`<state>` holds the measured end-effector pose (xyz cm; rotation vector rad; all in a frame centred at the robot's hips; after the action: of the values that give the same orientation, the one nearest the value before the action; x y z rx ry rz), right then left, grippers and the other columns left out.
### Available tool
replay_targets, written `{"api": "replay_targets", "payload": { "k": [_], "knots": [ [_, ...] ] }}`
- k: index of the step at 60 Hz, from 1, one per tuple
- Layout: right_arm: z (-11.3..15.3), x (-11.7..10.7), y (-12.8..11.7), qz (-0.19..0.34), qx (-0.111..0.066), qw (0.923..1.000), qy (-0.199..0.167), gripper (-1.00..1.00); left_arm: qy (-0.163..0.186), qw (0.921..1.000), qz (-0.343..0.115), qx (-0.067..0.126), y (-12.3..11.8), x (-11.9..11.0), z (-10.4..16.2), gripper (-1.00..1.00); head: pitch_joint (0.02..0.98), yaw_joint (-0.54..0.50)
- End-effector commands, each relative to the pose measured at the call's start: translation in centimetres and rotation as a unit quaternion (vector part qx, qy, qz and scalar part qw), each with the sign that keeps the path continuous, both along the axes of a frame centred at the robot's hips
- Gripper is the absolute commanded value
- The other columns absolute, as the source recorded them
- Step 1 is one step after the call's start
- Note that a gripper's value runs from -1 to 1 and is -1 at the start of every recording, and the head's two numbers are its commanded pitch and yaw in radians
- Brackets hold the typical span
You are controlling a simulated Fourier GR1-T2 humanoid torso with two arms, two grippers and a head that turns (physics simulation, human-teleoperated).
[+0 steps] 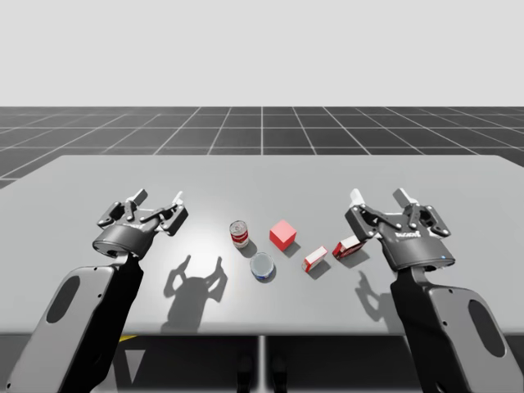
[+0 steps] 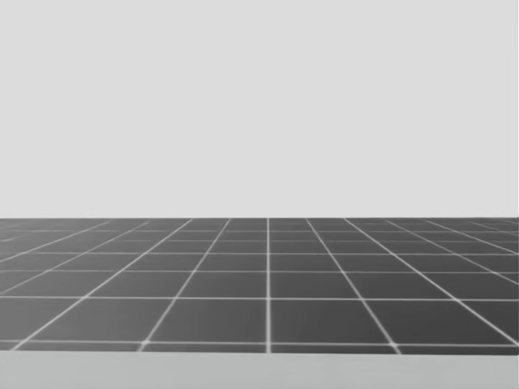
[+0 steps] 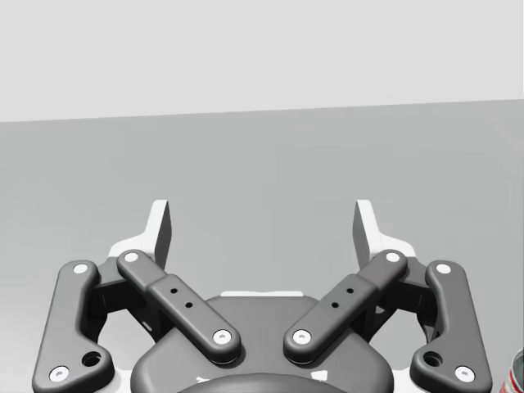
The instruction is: Find the red cube and pick it up.
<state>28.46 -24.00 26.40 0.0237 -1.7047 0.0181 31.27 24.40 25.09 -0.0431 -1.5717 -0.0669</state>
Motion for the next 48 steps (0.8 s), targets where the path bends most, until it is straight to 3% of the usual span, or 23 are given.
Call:
{"api": "replay_targets", "payload": {
  "k": [1,16,48],
  "knots": [
    [-0.11,-0.13,0.08,-0.025,-0.002,0.9997,0.005,-1.0,0.0,1.0,0.001,0.0,0.0,-0.07,0.08,-1.0,0.082,0.02],
    [-0.02,0.24,-0.28,-0.024,0.011,0.9995,0.015,-1.0,0.0,1.0,0.001,-0.001,-0.06,-0.13,0.12,-1.0,0.147,0.02],
    [-0.29,0.34,0.05,-0.022,0.004,0.9996,0.017,-1.0,-0.002,1.0,-0.001,0.007,-0.2,-0.14,-0.1,-1.0,0.593,0.0]
  ]
}}
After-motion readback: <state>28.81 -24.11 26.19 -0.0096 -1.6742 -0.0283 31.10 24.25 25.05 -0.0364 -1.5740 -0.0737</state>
